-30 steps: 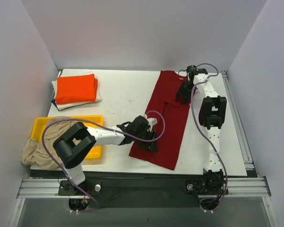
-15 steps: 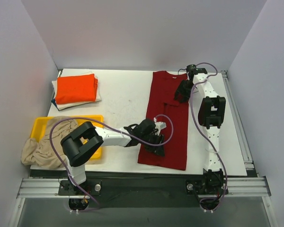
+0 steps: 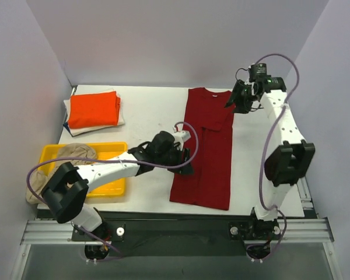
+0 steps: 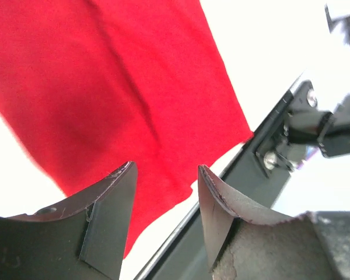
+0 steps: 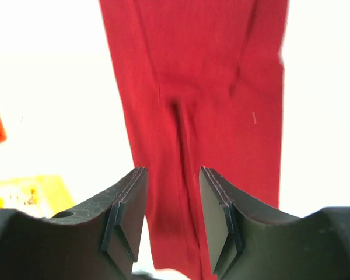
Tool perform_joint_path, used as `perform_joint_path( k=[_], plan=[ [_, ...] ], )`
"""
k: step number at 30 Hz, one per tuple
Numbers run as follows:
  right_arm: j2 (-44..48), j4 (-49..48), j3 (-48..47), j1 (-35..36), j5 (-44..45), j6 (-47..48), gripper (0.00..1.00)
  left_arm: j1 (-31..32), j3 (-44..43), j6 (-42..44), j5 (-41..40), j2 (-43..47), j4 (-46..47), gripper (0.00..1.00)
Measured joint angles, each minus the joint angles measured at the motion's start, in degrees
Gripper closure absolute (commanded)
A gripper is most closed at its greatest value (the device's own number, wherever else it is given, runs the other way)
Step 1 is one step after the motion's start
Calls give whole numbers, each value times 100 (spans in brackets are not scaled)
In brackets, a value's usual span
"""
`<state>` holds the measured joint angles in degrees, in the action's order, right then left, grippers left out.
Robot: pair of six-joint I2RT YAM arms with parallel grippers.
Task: Fold and stack the t-shirts
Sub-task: Rotate the tshirt 80 degrees, then grab the bottom of the folded rectangular tshirt with both arms
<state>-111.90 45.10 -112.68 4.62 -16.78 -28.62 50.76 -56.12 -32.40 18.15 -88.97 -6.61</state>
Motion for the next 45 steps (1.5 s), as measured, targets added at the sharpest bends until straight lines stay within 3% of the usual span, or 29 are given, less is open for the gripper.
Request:
perform_joint_path(
  k=[6,12,15,24,40,45],
  plan=[
    [2433,-260,3053,302,114,46,59,-293,435,337,-376,455,-538,44],
    [3386,-175,6035,1084,125,-214,59,-286,1062,468,-490,638,-1176,44],
    [3897,-59,6811,1357,122,-461,60,-286,1134,455,-490,713,-1318,44],
    [4304,-302,7593,1687,98,-876,68,-286,1163,304,-476,737,-1331,44],
    [3832,-774,8183,1725,66,-953,71,-267,1163,306,-81,404,-1377,45],
    [3834,-767,8194,1823,72,-1008,67,-160,1163,306,11,247,-1377,44]
  ],
)
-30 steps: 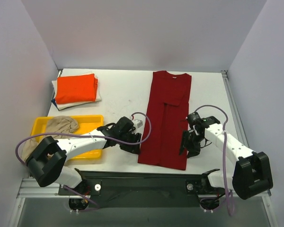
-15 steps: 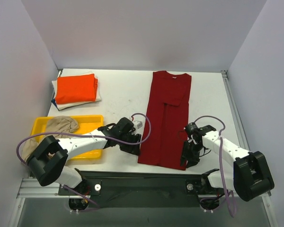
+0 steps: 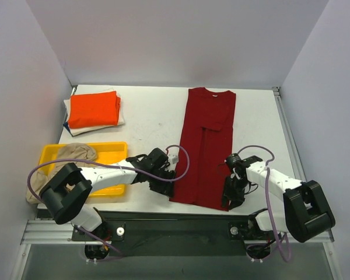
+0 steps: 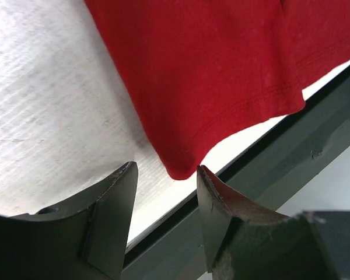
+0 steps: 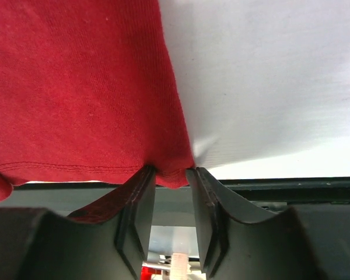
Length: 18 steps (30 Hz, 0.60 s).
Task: Fold and stack the t-shirts
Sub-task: Grab the bottom of the folded rectangular tshirt with both arms
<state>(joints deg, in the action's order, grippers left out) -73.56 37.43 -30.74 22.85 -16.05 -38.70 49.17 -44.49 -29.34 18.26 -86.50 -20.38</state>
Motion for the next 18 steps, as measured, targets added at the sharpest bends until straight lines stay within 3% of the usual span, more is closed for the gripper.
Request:
perform_joint_path(
  k=[13,18],
  plan=[
    [179,57,111,15,127,-177,68,74,-79,-7,225,-302,22,48],
    [179,52,114,28,125,-184,71,79,-153,-37,341,-455,74,62]
  ],
)
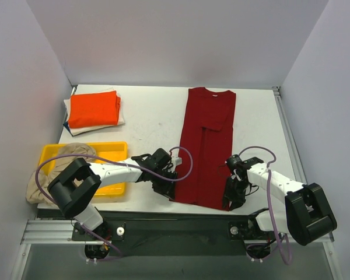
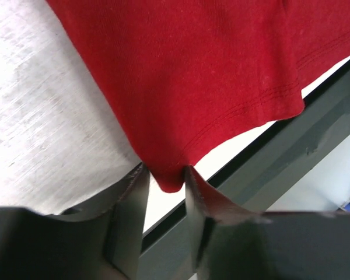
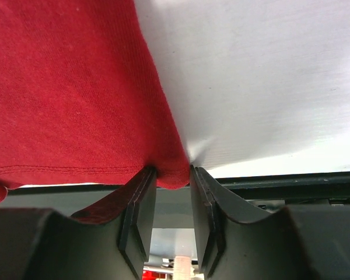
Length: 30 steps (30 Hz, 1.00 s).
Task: Fold and stack the t-shirts
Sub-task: Grab the bottom of the folded rectangular tshirt with both arms
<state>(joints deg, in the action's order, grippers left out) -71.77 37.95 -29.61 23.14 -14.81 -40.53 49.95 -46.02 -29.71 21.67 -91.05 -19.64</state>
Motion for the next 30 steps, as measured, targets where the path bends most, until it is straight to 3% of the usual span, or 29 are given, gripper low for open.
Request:
perform_joint_path(
  k=[2,6,8,10,22,30],
  plan=[
    [0,-2,0,20,2,0,73,13,-17,-7,17,-66,17,67],
    [0,-2,0,22,2,-7,81,44,-28,-9,26,-149,15,91],
    [0,-2,0,24,0,-11,90,50,-33,-22,46,-166,15,99],
    [0,0,0,37,-9,-13,100,66,-33,-11,50,-166,17,100],
    [332,219,81,507,-286,-70,100,339,20,-120,-24,37,-234,100],
    [1040,702,142,1196,-498,-544,100,719,282,-474,-162,852,-645,100]
  ],
)
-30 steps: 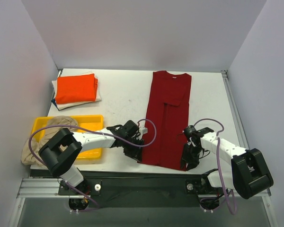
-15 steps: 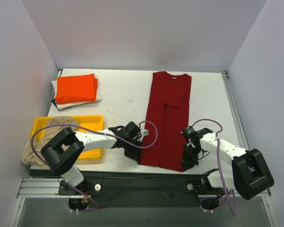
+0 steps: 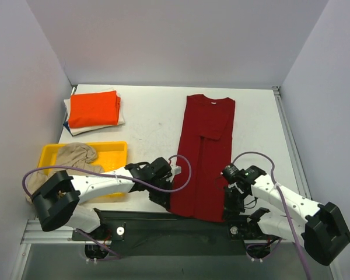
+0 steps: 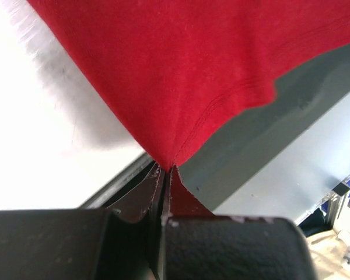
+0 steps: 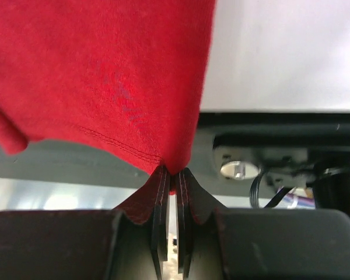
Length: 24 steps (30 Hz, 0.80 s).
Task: Fold and stack the t-shirts
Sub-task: Grab the bottom of the folded rectangular tshirt with both arms, then fold the folded rectangular tshirt in 1/3 of the way
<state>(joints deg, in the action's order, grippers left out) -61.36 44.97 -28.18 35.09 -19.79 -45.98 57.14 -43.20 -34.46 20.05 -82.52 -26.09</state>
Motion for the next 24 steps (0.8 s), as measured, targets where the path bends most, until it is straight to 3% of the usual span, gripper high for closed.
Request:
perform_joint_path(
  k=[9,18,24],
  plan=[
    [625,761,-1047,57,269,-474,100,-96,-737,-26,-481,601,-640,100],
    [28,918,-2026,-638,898,-240,100,-1064,-1180,260,-409,463,-581,100],
    [-575,802,-2564,-1226,1152,133,100,-1261,-1502,363,-195,-131,-278,100]
  ],
)
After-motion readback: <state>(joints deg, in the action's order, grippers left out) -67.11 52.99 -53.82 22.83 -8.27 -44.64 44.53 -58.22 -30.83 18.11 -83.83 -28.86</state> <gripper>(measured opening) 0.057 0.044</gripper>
